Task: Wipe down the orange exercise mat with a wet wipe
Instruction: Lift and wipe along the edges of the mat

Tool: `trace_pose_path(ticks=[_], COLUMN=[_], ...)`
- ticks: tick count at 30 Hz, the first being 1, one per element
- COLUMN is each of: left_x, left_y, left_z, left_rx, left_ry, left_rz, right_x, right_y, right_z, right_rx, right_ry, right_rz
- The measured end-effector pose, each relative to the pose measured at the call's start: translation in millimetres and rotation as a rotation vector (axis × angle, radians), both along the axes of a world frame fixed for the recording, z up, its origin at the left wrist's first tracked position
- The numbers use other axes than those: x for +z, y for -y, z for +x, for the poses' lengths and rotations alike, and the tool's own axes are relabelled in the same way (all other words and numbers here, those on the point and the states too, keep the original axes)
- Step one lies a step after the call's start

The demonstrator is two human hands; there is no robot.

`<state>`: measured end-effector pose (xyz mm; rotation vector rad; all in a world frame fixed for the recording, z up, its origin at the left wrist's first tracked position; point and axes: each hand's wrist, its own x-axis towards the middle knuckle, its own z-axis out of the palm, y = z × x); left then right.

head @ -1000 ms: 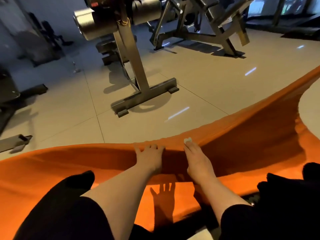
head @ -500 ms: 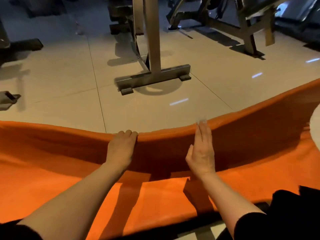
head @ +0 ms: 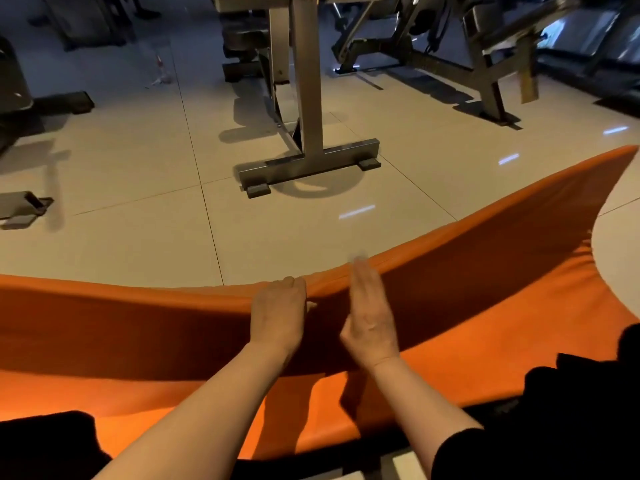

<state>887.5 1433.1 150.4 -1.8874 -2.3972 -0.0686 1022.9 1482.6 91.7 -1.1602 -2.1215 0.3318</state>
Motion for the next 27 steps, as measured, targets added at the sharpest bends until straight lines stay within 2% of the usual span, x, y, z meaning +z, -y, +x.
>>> trace_pose_path(ticks=[2, 4, 6, 9, 13, 15, 19, 24, 27], left_x=[2.5, 5.2, 7.7, 9.0, 9.0, 10.0, 15.5, 21.9, 22.7], left_y=[4.1, 8.2, 12.6, 19.7, 27.5, 33.2, 44.9, 51.0, 55.6], left_z=[2.4, 2.7, 3.8, 9.7, 24.1, 31.0, 40.6, 47.8, 58.5], left_rx=[0.023, 0.026, 0.027, 0.029, 0.044, 0.062, 0.061, 0.034, 0.043], left_ry=[0.003, 0.0, 0.005, 0.016, 0.064, 0.079, 0.078, 0.087, 0.087], left_rz=[-0.003, -0.005, -0.013, -0.002, 0.023, 0.03, 0.028, 0.056, 0.053], right_x=[-5.6, -4.5, -0.1, 7.5, 19.1, 26.4, 34.7, 41.6, 43.5], right_y=[25.5, 21.0, 0.7, -20.9, -14.0, 2.0, 31.1, 18.8, 34.1], right_z=[-13.9, -3.4, 23.7, 59.0, 53.2, 41.9, 35.5, 66.7, 58.7], right_rx=[0.195, 0.288, 0.203, -0.025, -0.157, -0.125, 0.084, -0.069, -0.034], right_ry=[0.05, 0.126, 0.196, 0.075, -0.075, -0.108, 0.03, -0.016, -0.051], right_rz=[-0.004, 0.046, 0.065, 0.038, 0.042, 0.069, 0.208, 0.103, 0.082])
